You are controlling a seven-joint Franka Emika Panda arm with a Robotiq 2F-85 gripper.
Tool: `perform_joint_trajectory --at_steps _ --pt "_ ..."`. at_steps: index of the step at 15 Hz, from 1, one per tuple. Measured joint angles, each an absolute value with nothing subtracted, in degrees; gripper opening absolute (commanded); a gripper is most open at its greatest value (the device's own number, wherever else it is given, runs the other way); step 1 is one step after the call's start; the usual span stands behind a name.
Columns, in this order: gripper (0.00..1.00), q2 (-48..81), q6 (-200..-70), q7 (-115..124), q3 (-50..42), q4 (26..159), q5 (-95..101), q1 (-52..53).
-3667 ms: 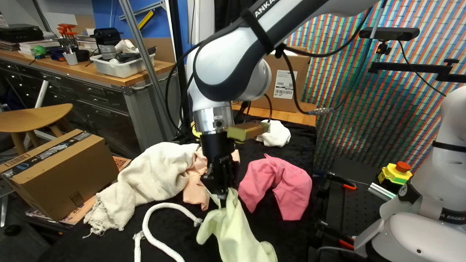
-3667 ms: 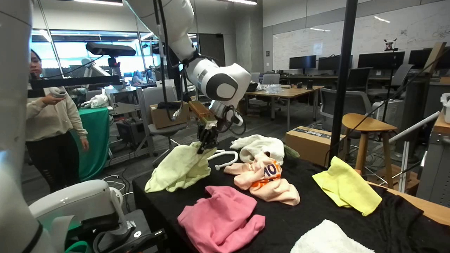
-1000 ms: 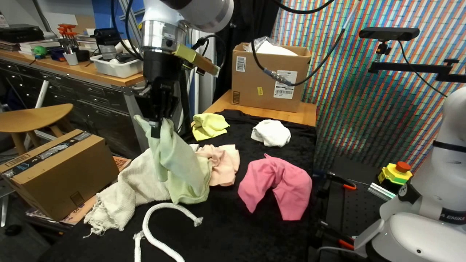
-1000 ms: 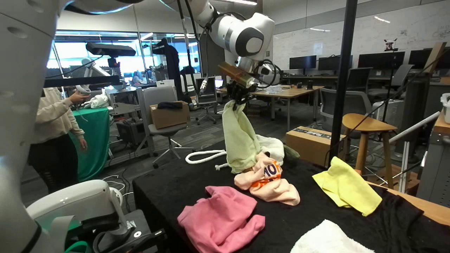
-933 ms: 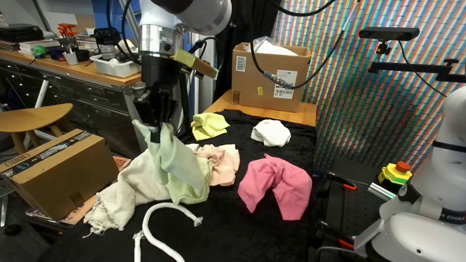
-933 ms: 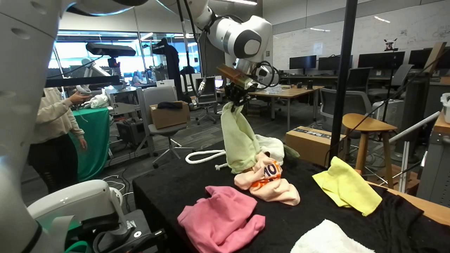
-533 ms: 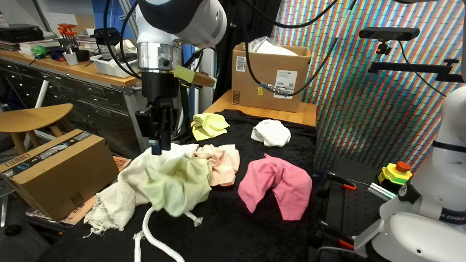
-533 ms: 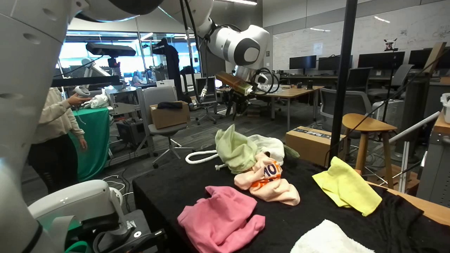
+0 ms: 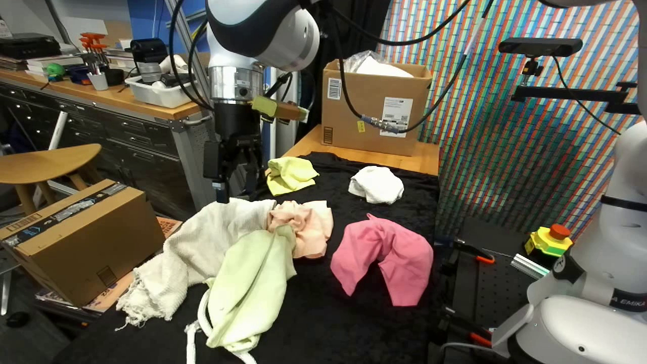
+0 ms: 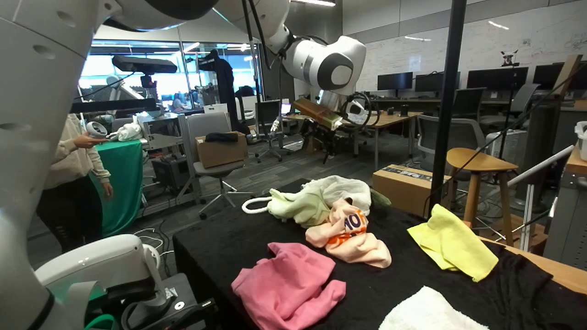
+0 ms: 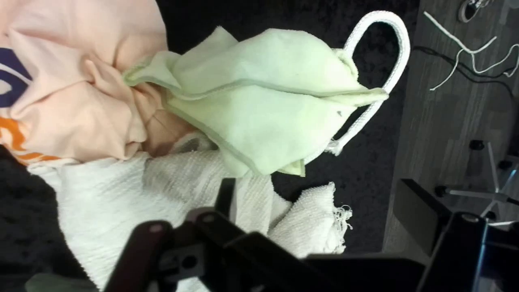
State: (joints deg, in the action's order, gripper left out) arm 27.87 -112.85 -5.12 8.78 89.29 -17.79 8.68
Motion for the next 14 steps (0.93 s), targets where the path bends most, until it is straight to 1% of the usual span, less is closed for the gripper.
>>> perform_joint_trajectory --at_steps 8,14 --pt "1.00 28.1 -113.8 -4.9 4.7 93.3 -16.9 3.6" --pt "1.00 27.4 -120.1 -4.9 0.9 96.4 -12.5 0.0"
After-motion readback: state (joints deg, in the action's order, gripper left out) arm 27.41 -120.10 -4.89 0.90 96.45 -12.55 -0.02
